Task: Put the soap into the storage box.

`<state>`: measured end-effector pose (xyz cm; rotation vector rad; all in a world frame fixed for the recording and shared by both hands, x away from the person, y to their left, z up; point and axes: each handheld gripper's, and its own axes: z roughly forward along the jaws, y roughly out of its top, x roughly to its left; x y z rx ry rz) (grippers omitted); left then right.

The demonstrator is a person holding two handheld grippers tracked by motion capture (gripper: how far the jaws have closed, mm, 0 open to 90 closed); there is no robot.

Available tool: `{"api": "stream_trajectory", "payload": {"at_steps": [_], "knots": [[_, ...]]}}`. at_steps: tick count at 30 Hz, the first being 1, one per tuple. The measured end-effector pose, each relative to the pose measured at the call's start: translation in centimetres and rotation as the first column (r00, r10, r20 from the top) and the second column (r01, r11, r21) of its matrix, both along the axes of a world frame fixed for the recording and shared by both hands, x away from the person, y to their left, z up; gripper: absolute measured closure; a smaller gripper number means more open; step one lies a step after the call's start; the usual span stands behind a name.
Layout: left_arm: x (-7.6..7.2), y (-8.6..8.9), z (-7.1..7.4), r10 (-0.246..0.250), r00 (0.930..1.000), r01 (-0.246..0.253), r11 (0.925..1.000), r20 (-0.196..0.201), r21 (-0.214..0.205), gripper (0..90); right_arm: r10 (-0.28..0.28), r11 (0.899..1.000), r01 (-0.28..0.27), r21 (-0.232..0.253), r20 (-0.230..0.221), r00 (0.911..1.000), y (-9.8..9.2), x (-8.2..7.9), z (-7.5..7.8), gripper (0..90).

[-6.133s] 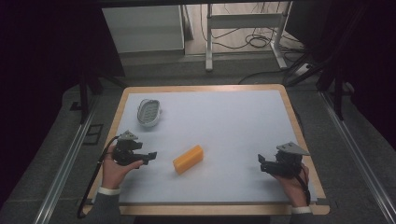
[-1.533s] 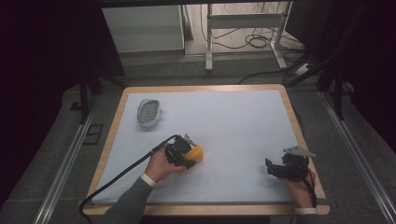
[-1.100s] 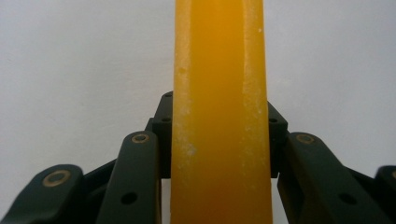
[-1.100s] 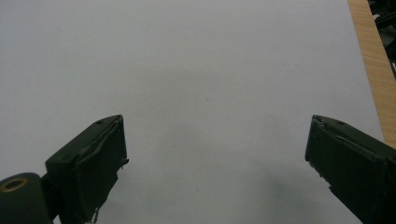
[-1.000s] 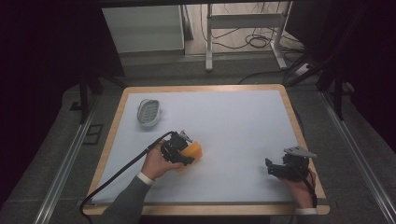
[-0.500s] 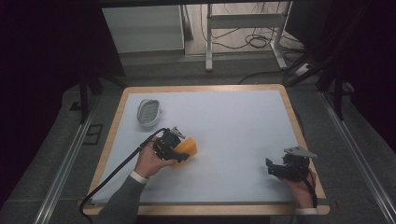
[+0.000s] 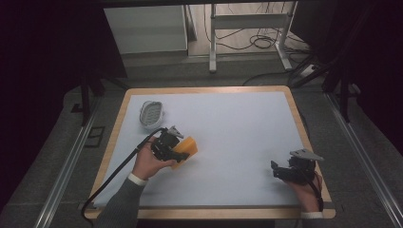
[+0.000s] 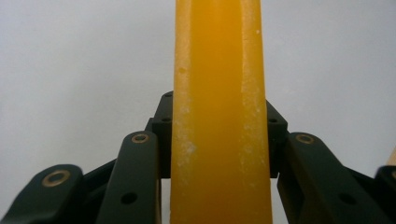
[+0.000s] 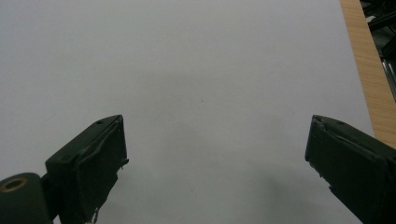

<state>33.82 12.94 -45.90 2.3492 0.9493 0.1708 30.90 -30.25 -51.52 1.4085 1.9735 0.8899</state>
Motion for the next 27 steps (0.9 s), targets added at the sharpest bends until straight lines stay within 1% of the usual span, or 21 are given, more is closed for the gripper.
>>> {"api": "stream_trajectory", "payload": {"at_steps": [8,12,17,27], "knots": [[0.1,0.6,0.6,0.017,0.9998,-0.016,0.9998,0.012,-0.014,60.8,-0.001,1.0,0.001,0.001,0.001,1.0,0.0,0.0,0.0,5.4],[0.1,1.0,0.9,0.024,0.9994,-0.023,0.9996,0.024,-0.018,60.8,-0.002,1.0,0.002,0.0,0.0,1.0,0.0,0.0,0.0,5.4],[0.3,1.5,1.4,0.043,0.9986,-0.042,0.9987,0.031,-0.03,60.8,-0.002,1.0,0.002,-0.003,0.0,1.0,-0.1,0.0,0.0,5.4],[0.7,2.0,1.5,0.058,0.998,-0.057,0.9977,0.027,-0.036,60.8,-0.006,1.0,0.006,-0.003,-0.004,1.0,0.0,0.0,0.0,5.4]]}}
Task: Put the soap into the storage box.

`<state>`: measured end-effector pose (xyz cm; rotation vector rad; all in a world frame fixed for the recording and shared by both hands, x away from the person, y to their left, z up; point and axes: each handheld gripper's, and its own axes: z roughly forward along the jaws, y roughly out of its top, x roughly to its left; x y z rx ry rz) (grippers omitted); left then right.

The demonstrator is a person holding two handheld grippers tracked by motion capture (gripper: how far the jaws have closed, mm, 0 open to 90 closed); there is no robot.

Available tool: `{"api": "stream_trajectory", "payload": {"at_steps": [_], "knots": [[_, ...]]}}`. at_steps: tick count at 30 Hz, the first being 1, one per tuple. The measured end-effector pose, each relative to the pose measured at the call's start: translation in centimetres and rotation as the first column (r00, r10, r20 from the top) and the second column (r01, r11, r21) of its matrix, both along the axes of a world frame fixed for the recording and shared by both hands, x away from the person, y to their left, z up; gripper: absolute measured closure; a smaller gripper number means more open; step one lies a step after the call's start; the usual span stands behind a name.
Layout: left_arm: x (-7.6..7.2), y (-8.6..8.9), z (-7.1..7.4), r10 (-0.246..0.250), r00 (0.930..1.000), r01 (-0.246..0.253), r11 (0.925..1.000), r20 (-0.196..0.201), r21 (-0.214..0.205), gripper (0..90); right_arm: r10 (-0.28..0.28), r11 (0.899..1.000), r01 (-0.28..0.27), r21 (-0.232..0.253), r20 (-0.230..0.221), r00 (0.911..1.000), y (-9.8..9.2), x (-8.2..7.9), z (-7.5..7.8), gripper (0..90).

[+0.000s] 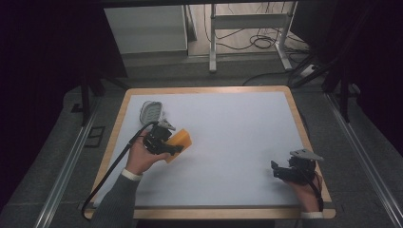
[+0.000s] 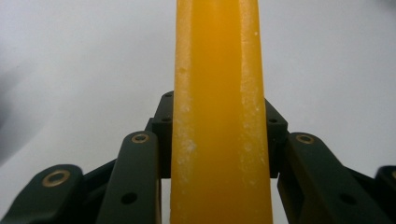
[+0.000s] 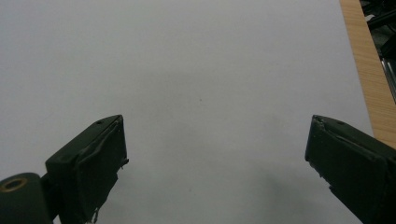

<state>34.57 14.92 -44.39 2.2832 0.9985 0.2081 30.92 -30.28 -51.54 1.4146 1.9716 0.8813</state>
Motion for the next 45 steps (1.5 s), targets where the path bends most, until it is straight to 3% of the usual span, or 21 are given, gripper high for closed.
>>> {"api": "stream_trajectory", "payload": {"at_steps": [27,31,45], "knots": [[2.4,1.5,1.2,0.058,0.9983,-0.058,0.9981,0.006,0.019,60.7,0.021,1.0,-0.021,0.002,0.016,0.9996,0.2,-0.1,0.1,5.4],[2.6,1.8,1.5,0.079,0.9967,-0.079,0.9969,0.021,0.002,60.7,0.021,1.0,-0.021,0.002,0.017,0.9996,0.2,-0.1,0.1,5.4],[3.6,2.4,2.0,0.099,0.995,-0.099,0.995,0.014,-0.009,60.7,0.019,1.0,-0.019,0.0,0.014,0.9997,0.2,-0.1,0.0,5.4]]}}
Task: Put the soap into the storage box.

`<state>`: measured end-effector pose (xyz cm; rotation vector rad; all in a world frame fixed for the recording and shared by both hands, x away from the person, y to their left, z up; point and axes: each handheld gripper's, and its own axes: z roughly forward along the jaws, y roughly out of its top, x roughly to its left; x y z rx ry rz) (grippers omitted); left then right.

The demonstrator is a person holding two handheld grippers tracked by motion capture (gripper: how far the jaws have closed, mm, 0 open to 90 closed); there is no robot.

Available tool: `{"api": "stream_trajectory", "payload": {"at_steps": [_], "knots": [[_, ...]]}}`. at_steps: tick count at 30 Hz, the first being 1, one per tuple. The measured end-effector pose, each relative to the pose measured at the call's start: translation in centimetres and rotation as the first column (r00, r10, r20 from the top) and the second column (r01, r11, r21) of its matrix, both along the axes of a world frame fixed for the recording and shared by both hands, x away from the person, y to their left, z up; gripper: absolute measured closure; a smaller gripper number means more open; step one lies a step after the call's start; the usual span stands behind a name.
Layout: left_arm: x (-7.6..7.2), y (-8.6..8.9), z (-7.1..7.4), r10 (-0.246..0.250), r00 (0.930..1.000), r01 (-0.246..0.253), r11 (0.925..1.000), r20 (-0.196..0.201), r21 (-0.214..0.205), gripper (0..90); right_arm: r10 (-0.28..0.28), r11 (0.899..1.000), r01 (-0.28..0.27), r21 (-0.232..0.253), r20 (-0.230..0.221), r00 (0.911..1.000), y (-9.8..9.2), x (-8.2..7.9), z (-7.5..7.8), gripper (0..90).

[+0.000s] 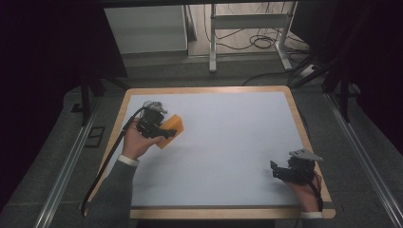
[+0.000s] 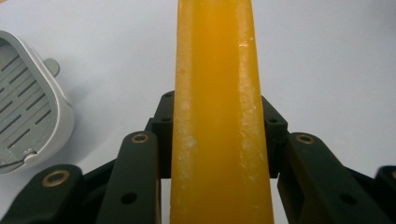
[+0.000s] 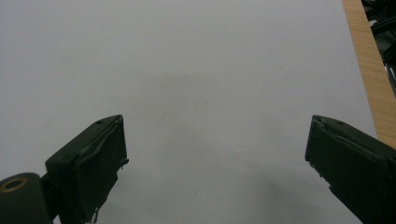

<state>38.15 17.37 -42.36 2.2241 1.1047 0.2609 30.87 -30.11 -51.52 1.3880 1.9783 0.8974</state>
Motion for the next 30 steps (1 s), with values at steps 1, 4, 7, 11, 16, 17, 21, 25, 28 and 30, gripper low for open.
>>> {"api": "stream_trajectory", "payload": {"at_steps": [1,4,7,11,16,17,21,25,28,30], "knots": [[0.1,0.0,0.1,0.0,1.0,0.0,1.0,0.002,0.003,60.7,0.0,1.0,0.0,0.001,0.0,1.0,0.0,0.0,0.0,5.4],[0.3,0.1,0.2,0.001,1.0,-0.001,1.0,-0.006,0.001,60.7,-0.004,1.0,0.004,0.001,0.001,1.0,-0.1,0.0,0.0,5.4],[0.5,0.2,0.4,0.01,1.0,-0.01,1.0,0.001,0.0,60.7,-0.004,1.0,0.004,0.001,0.0,1.0,-0.1,0.0,0.0,5.4],[0.8,0.2,0.5,0.026,0.9996,-0.026,0.9996,0.012,-0.011,60.7,-0.004,1.0,0.004,0.003,0.0,1.0,-0.1,0.0,0.1,5.4],[1.2,0.5,0.5,0.041,0.9991,-0.041,0.999,0.006,-0.015,60.7,-0.004,1.0,0.004,0.003,-0.002,1.0,-0.1,0.0,0.0,5.4],[1.3,0.6,0.5,0.042,0.9991,-0.042,0.999,0.004,-0.015,60.7,-0.004,1.0,0.004,0.005,-0.002,1.0,-0.1,0.0,0.0,5.4],[1.7,0.9,0.5,0.054,0.9986,-0.054,0.9984,-0.002,-0.018,60.6,-0.004,1.0,0.004,0.004,-0.003,1.0,-0.1,0.0,0.0,5.4],[2.1,1.1,0.6,0.059,0.9982,-0.059,0.9981,0.001,-0.013,60.7,-0.002,1.0,0.002,0.0,-0.006,1.0,0.0,0.0,-0.1,5.4],[2.4,1.1,0.6,0.067,0.9977,-0.067,0.9975,0.008,-0.024,60.7,-0.003,1.0,0.003,-0.001,-0.008,1.0,0.0,0.1,-0.1,5.4],[2.7,1.3,0.6,0.069,0.9976,-0.069,0.9973,0.007,-0.025,60.7,-0.002,1.0,0.002,-0.001,-0.007,1.0,0.0,0.0,-0.1,5.4]]}}
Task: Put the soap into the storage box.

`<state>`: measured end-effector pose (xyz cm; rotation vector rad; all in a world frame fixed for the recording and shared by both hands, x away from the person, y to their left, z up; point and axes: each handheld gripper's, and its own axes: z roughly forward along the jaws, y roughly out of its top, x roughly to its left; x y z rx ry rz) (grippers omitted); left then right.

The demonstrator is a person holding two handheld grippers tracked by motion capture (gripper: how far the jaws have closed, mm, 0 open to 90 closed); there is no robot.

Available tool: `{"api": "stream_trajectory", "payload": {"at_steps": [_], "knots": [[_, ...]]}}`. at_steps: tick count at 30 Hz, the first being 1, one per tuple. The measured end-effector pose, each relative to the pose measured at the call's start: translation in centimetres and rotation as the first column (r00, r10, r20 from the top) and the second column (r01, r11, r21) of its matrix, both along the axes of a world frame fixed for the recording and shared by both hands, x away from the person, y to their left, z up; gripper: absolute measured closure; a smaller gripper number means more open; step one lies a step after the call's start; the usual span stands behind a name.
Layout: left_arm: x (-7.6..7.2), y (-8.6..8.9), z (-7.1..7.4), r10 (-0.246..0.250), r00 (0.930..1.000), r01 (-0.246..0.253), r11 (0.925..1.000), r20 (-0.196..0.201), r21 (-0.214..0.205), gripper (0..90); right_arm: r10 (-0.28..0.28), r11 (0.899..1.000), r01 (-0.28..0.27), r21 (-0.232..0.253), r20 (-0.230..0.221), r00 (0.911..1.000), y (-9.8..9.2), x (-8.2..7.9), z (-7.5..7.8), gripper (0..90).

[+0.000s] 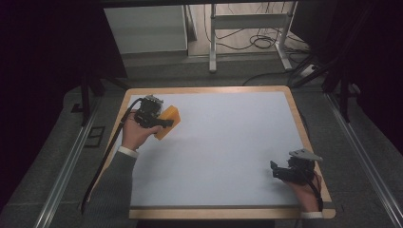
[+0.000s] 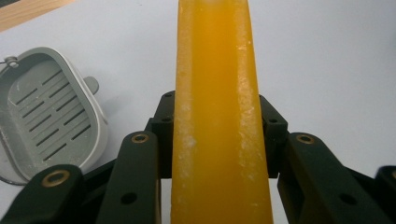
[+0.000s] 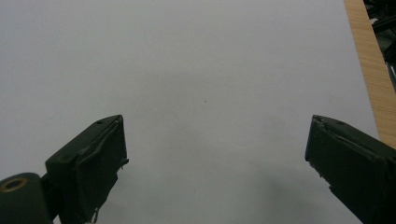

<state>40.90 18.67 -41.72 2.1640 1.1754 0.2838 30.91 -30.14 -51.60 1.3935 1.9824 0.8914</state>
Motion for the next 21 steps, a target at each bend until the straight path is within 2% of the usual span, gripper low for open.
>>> {"api": "stream_trajectory", "payload": {"at_steps": [8,14,21], "knots": [[1.1,0.4,0.0,0.038,0.9993,-0.039,0.9992,-0.003,-0.012,60.6,0.0,1.0,0.0,-0.005,-0.001,1.0,0.1,0.0,-0.1,5.4],[2.0,0.9,0.0,0.057,0.9983,-0.057,0.9977,-0.007,-0.037,60.6,-0.006,1.0,0.006,-0.002,-0.003,1.0,0.0,0.0,-0.1,5.4],[2.9,1.5,-0.5,0.078,0.9966,-0.079,0.9965,-0.027,-0.029,60.6,-0.009,1.0,0.009,-0.002,-0.006,0.9999,-0.1,0.0,-0.1,5.4]]}}
